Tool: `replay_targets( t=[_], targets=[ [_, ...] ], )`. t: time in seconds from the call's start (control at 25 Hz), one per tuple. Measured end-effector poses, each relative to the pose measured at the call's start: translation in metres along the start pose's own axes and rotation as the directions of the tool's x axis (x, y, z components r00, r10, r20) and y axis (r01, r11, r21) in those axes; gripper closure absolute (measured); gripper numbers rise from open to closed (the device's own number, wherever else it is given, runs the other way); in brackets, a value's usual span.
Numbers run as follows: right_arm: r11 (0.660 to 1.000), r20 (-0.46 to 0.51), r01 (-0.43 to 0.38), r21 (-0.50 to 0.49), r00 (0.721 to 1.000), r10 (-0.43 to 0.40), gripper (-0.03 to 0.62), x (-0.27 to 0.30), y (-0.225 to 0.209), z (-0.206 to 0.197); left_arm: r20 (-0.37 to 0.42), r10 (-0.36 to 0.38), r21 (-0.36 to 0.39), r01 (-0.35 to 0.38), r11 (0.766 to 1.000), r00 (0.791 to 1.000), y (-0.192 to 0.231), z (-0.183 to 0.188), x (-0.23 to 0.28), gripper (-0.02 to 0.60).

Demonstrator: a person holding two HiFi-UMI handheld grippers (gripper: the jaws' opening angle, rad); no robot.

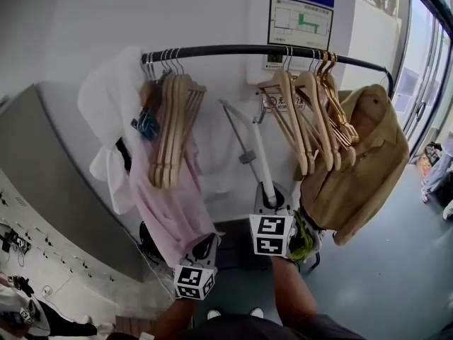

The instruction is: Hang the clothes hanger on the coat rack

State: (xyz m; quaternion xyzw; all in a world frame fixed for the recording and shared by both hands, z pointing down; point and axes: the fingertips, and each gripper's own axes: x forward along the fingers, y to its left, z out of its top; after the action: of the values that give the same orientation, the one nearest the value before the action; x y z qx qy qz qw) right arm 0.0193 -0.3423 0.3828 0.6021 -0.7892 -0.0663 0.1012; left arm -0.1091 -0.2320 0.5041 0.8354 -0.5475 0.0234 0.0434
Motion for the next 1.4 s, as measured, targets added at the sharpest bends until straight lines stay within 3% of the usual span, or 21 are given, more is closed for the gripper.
replay_targets(
  t=[0.24,0.48,0.92,1.28,1.4],
  targets=[
    [0.999,0.036,0.049,-0.008,0.998,-0.048,0.533,0.032,-0.009,0.081,0.008,-0.028,-0.008,0.028,1.000,1.000,0.014,0.004,-0.010,0.571],
    [0.998,0.003,0.061,-0.036,0.998,-0.061,0.533,0.061,-0.017,0.119,0.014,-0.027,-0.020,0.027,0.999,1.000,0.027,0.005,-0.020,0.571],
    [0.996,-0.112,0.060,-0.073,0.991,-0.068,0.533,0.093,-0.022,0.098,0.030,0.002,-0.040,0.000,0.999,1.000,0.039,0.006,-0.022,0.571],
    [0.995,-0.103,0.058,-0.078,0.993,-0.065,0.531,0.090,-0.016,0.092,0.038,0.018,-0.044,-0.016,0.999,0.999,0.038,0.008,-0.020,0.571],
    [0.993,-0.056,0.056,-0.100,0.996,-0.062,0.526,0.083,-0.015,0.096,0.035,0.024,-0.043,-0.022,0.999,0.999,0.037,0.007,-0.019,0.571]
  ],
)
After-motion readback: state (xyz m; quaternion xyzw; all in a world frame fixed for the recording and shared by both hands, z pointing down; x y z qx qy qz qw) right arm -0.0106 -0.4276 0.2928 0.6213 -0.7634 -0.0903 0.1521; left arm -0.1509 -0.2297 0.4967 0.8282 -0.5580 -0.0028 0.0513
